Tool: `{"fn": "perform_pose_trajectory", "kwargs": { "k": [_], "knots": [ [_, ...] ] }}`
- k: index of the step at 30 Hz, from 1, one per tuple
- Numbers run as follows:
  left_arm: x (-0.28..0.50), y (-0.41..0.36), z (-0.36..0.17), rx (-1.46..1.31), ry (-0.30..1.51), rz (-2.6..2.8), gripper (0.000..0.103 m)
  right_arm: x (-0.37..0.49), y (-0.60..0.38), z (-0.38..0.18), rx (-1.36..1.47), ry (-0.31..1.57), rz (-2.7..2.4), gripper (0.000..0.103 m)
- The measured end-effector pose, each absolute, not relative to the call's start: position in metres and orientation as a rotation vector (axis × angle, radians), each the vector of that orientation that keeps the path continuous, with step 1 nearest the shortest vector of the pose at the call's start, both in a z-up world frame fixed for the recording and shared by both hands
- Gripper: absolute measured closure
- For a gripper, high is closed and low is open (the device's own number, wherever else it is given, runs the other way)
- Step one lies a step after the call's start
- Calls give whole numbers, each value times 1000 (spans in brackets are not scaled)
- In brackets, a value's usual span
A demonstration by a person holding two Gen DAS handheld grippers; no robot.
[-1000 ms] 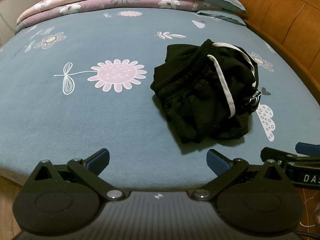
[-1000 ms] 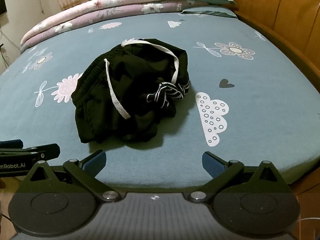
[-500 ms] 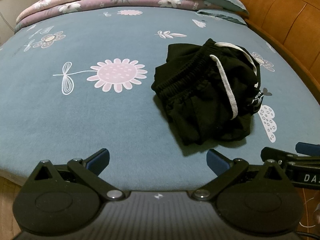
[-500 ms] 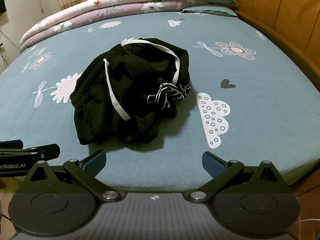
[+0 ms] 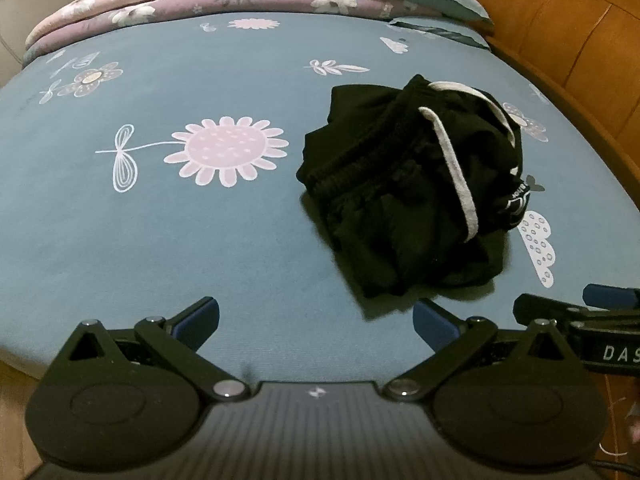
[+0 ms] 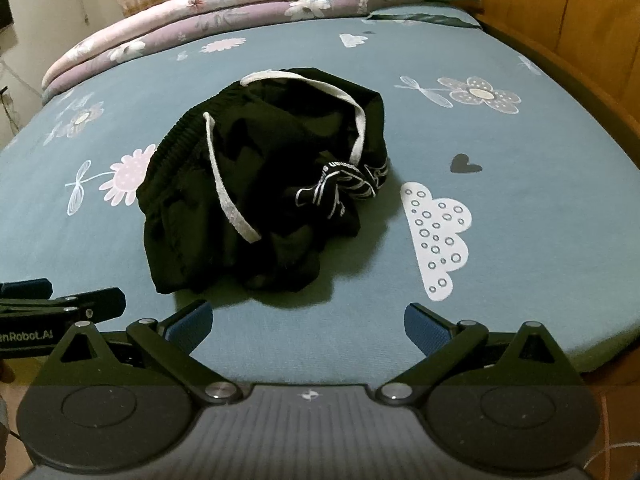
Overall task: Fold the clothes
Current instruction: 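Grasp the black shorts waistband with the right gripper while the left gripper grasps it too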
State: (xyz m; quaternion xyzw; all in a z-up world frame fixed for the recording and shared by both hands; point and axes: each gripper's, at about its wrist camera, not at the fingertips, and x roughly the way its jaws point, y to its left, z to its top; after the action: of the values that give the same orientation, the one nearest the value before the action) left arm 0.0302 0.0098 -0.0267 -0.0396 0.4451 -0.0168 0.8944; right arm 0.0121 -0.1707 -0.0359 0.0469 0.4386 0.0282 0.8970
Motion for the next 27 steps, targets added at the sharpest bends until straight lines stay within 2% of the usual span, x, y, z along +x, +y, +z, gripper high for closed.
{"fn": "perform_pose_trajectory", "kwargs": {
  "k": [14, 27],
  "knots": [
    [76, 16, -48, -76, 935, -45, 1, 61, -177, -43, 97, 885, 99, 0],
    [145, 20, -36, -43, 915, -126, 1, 147, -162, -30, -9, 907, 145, 0]
  ]
}}
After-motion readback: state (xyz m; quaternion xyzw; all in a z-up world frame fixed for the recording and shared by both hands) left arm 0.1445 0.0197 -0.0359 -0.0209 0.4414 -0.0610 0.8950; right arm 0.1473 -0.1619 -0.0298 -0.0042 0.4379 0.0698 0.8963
